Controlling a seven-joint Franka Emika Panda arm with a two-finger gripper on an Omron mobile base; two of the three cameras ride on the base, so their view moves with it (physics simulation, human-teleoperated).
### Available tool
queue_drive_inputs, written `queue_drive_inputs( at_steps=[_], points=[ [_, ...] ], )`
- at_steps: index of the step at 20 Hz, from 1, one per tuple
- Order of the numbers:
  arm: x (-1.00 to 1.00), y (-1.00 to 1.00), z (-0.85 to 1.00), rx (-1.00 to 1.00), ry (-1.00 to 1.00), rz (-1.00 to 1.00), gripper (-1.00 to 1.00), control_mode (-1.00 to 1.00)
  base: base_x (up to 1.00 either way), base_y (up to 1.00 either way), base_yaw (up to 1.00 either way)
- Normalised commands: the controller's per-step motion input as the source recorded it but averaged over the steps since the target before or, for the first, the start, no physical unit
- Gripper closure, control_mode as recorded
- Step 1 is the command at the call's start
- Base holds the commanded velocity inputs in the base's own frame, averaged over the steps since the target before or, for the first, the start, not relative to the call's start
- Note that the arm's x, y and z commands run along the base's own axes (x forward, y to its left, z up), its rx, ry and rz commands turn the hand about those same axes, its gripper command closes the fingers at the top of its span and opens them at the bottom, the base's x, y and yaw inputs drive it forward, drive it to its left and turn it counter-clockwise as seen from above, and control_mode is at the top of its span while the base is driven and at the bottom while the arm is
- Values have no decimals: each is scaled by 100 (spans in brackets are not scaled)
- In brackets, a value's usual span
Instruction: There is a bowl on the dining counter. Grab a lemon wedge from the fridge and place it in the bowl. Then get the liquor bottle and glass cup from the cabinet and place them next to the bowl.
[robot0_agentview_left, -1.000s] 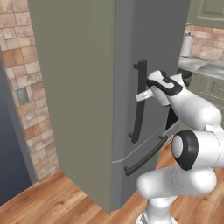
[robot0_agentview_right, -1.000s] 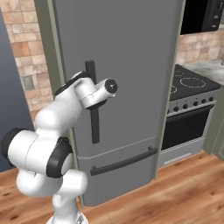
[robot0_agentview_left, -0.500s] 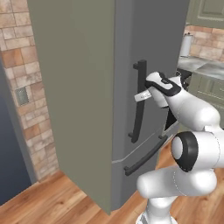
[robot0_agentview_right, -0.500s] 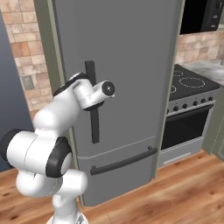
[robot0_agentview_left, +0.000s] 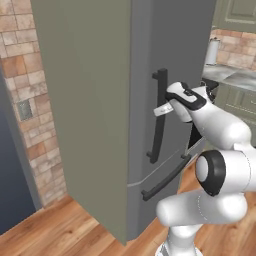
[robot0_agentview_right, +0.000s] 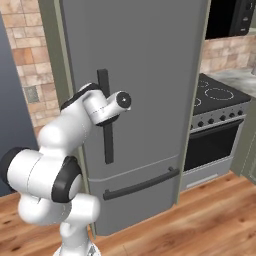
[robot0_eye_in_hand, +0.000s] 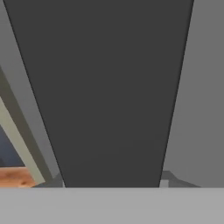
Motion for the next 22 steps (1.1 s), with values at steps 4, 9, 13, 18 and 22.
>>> queue_drive_inputs(
  at_steps=[4, 9, 13, 18, 22],
  points=[
    [-30, -27, 0, 0, -1, -4, 100, -100, 0, 0, 0],
    [-43, -61, 0, 2, 0, -8, 100, -100, 0, 0, 0],
    [-38, -78, 0, 6, 0, -7, 100, -100, 0, 0, 0],
    [-35, -84, 5, 7, 0, -7, 100, -100, 0, 0, 0],
    [-24, -83, 11, 8, 0, -5, 100, -100, 0, 0, 0]
  ],
)
